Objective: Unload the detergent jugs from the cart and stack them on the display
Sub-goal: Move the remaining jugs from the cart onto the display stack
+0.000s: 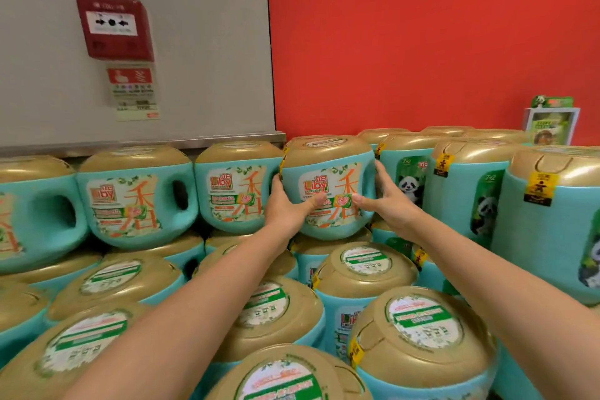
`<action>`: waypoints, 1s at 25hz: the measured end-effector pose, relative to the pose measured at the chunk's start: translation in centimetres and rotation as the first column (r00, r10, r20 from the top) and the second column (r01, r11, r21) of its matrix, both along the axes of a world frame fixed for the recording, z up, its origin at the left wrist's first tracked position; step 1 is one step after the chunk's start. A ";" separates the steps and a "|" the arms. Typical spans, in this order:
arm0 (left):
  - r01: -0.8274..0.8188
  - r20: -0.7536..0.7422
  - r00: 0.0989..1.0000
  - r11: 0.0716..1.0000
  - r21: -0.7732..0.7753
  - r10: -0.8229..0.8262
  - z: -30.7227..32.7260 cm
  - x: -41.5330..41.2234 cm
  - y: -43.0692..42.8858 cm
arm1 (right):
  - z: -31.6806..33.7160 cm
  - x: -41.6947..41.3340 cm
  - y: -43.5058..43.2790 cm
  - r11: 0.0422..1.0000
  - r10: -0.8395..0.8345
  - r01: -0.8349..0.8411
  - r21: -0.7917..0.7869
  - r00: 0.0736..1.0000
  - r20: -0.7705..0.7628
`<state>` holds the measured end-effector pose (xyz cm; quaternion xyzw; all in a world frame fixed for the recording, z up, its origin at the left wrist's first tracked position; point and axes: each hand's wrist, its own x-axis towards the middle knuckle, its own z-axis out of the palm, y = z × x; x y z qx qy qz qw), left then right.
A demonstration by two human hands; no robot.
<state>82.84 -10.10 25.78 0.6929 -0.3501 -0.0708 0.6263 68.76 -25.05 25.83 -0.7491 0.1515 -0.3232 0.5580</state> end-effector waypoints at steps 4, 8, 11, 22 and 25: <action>-0.075 0.011 0.997 0.997 0.030 0.075 -0.3 -0.2 -0.6 | -0.4 0.5 -0.4 1.000 -0.022 0.022 0.005 1.000 -0.002; -0.099 0.054 0.994 0.994 0.047 0.096 -0.6 -0.4 -0.9 | -0.1 0.5 -0.4 0.987 -0.142 0.139 -0.085 0.990 -0.025; -0.098 0.063 0.994 0.993 0.059 0.094 -0.7 -0.4 -1.0 | 0.0 0.7 -0.3 0.961 -0.235 0.216 -0.170 0.967 -0.101; -0.250 0.176 0.959 0.956 0.156 0.222 -0.6 -1.1 -1.2 | -0.5 1.1 2.5 0.907 -0.352 0.335 -0.256 0.936 -0.022; -0.364 0.288 0.906 0.917 0.163 0.309 0.3 -3.1 -0.1 | -0.2 -0.5 3.1 0.860 -0.447 0.426 -0.282 0.894 -0.013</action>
